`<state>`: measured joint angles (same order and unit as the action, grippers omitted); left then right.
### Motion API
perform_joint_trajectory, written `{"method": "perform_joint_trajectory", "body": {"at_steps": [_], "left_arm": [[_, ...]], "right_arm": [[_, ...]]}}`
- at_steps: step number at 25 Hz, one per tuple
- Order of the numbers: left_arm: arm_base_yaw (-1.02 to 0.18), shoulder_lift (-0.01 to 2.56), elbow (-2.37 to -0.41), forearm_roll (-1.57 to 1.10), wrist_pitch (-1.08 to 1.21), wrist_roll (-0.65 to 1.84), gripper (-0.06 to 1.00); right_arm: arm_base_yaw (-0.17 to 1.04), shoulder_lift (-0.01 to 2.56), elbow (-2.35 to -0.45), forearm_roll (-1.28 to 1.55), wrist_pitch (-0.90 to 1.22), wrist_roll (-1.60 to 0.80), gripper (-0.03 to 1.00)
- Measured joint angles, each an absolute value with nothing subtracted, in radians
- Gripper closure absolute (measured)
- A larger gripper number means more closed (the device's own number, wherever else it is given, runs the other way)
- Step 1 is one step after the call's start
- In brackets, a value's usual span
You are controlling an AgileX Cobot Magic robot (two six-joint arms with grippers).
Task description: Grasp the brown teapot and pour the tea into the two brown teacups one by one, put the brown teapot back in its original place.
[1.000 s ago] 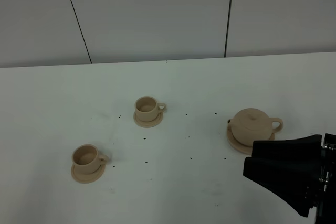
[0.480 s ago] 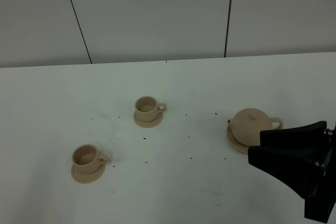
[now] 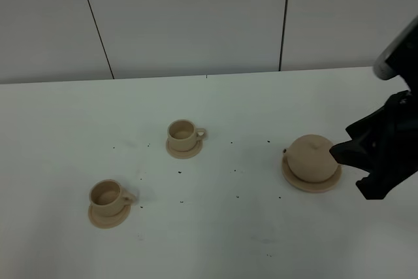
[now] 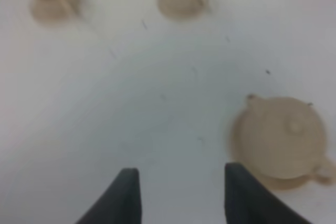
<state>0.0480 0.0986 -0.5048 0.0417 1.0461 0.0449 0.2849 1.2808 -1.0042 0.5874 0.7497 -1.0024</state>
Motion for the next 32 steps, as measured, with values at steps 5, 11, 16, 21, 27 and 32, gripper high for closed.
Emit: {"method": "perform_joint_trajectory", "body": {"at_steps": [5, 11, 16, 21, 27, 32], "left_arm": [[0.048, 0.099, -0.505, 0.042, 1.046, 0.045, 0.77], [0.048, 0.099, -0.505, 0.042, 1.046, 0.046, 0.77], [0.048, 0.099, -0.505, 0.042, 1.046, 0.045, 0.77], [0.048, 0.099, -0.505, 0.047, 1.046, 0.045, 0.76], [0.048, 0.099, -0.505, 0.047, 1.046, 0.045, 0.75], [0.048, 0.099, -0.505, 0.047, 1.046, 0.045, 0.75]], "right_arm": [[0.285, 1.476, -1.065, 0.581, 0.697, -1.174, 0.6], [0.285, 1.648, -1.235, 0.572, 0.605, -1.292, 0.6], [0.285, 1.705, -1.383, 0.519, 0.679, -1.318, 0.6], [0.285, 1.706, -1.479, 0.442, 0.736, -1.342, 0.6], [0.288, 1.706, -1.488, 0.437, 0.901, -1.484, 0.61], [0.281, 1.728, -1.488, 0.424, 1.085, -1.647, 0.61]]}}
